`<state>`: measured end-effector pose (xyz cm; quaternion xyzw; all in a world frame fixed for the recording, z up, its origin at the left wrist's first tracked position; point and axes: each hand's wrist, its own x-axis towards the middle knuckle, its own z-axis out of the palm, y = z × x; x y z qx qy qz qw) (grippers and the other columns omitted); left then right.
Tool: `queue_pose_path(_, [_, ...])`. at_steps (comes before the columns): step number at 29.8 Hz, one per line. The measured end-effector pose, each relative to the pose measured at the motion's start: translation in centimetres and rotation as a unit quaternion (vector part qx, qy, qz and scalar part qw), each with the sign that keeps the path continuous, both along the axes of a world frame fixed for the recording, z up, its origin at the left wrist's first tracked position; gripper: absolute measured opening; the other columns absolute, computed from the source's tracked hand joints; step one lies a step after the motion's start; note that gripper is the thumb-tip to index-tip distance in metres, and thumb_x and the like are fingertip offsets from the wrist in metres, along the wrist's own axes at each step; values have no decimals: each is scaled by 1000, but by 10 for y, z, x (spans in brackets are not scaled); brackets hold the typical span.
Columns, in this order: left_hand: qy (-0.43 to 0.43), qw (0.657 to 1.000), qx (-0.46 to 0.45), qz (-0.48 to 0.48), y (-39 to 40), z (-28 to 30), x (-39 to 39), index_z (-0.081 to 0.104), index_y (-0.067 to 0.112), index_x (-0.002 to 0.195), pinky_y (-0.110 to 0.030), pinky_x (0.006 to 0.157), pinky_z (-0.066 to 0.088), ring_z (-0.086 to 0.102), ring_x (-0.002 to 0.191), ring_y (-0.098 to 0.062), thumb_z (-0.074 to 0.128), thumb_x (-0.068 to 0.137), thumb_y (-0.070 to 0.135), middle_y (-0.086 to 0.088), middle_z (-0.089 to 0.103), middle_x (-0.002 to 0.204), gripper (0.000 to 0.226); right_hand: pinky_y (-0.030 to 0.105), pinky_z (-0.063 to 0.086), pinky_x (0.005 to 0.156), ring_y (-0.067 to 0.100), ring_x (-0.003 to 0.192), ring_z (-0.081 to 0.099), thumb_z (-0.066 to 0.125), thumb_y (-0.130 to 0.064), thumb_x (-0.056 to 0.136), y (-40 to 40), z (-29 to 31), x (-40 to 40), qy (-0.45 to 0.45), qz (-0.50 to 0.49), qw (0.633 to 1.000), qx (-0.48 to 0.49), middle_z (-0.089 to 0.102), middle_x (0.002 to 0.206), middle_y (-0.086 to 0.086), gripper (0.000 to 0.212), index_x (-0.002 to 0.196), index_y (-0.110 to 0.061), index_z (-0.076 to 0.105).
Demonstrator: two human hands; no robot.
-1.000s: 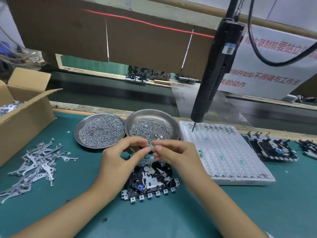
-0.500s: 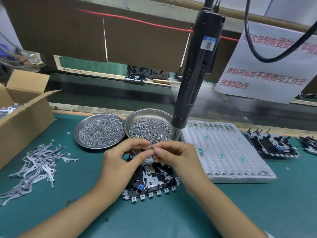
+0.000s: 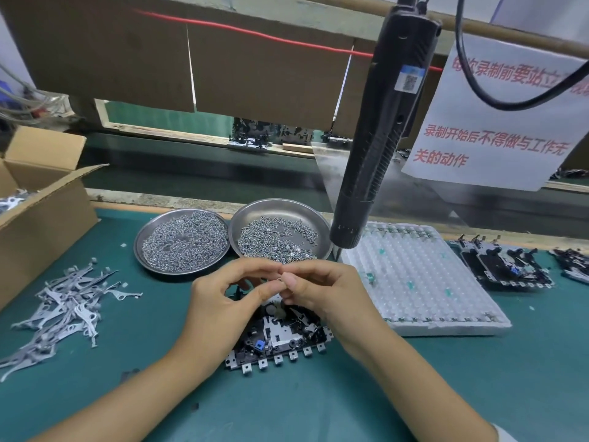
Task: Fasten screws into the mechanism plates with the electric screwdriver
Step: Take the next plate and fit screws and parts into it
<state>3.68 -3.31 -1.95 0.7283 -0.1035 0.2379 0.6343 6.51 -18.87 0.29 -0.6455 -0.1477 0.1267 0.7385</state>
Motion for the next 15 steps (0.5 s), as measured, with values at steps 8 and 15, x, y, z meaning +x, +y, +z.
queue_pose_path(8, [-12, 999, 26, -17, -2, 1, -1, 74, 25, 94, -16, 81, 48, 67, 87, -7, 71, 70, 26, 14, 73, 88, 25, 24, 54, 67, 16, 68, 65, 75, -16, 69, -5, 3, 5, 22, 27, 999, 7, 72, 79, 9, 14, 82, -11, 73])
queue_pose_path(15, [-22, 999, 41, -14, -2, 1, -1, 73, 28, 89, -14, 79, 47, 67, 86, -6, 70, 72, 24, 16, 72, 86, 18, 23, 54, 66, 16, 65, 65, 75, -18, 70, -5, 2, 4, 10, 22, 1000, -13, 71, 77, 8, 14, 82, -11, 72])
